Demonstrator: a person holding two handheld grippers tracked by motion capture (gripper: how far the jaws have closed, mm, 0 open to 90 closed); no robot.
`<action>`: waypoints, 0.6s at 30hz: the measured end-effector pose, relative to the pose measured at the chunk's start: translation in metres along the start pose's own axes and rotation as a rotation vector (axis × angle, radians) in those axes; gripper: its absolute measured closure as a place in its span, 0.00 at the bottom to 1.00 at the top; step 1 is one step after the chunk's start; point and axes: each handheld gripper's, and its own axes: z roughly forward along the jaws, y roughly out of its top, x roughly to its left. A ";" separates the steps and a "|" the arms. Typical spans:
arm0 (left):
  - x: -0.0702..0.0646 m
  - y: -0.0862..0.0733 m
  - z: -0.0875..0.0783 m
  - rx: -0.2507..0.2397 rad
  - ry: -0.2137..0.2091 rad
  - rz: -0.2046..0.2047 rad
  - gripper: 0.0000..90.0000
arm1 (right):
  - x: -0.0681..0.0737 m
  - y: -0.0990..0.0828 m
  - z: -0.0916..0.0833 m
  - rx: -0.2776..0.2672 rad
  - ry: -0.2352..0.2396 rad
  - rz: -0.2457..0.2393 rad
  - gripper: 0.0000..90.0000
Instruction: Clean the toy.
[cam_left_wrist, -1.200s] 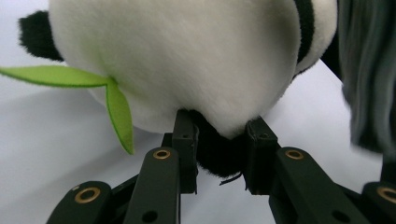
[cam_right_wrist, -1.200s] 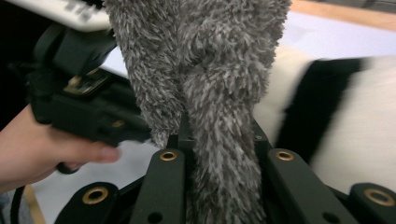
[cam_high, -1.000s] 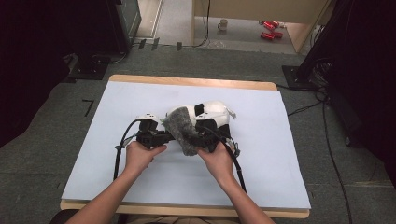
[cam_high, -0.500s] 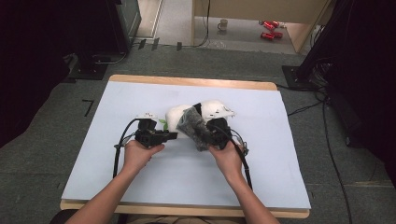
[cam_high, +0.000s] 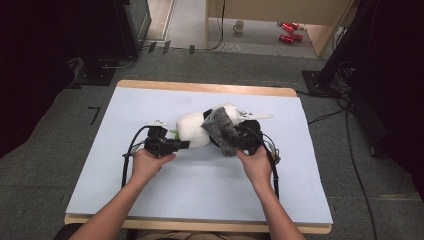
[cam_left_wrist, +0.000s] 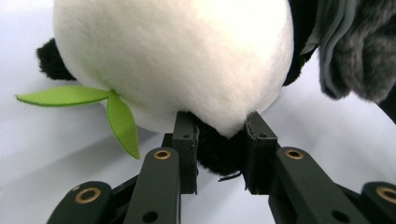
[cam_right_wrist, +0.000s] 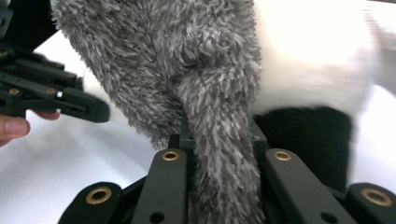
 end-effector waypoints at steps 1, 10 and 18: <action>0.001 0.000 0.000 0.004 0.000 -0.004 0.79 | -0.004 0.000 -0.003 -0.007 -0.008 0.010 0.86; 0.000 0.000 0.003 0.013 0.000 0.000 0.79 | -0.034 -0.004 -0.016 -0.035 -0.097 0.080 0.86; 0.002 0.000 0.002 0.009 0.002 -0.006 0.79 | -0.040 -0.001 -0.030 -0.080 -0.096 0.109 0.86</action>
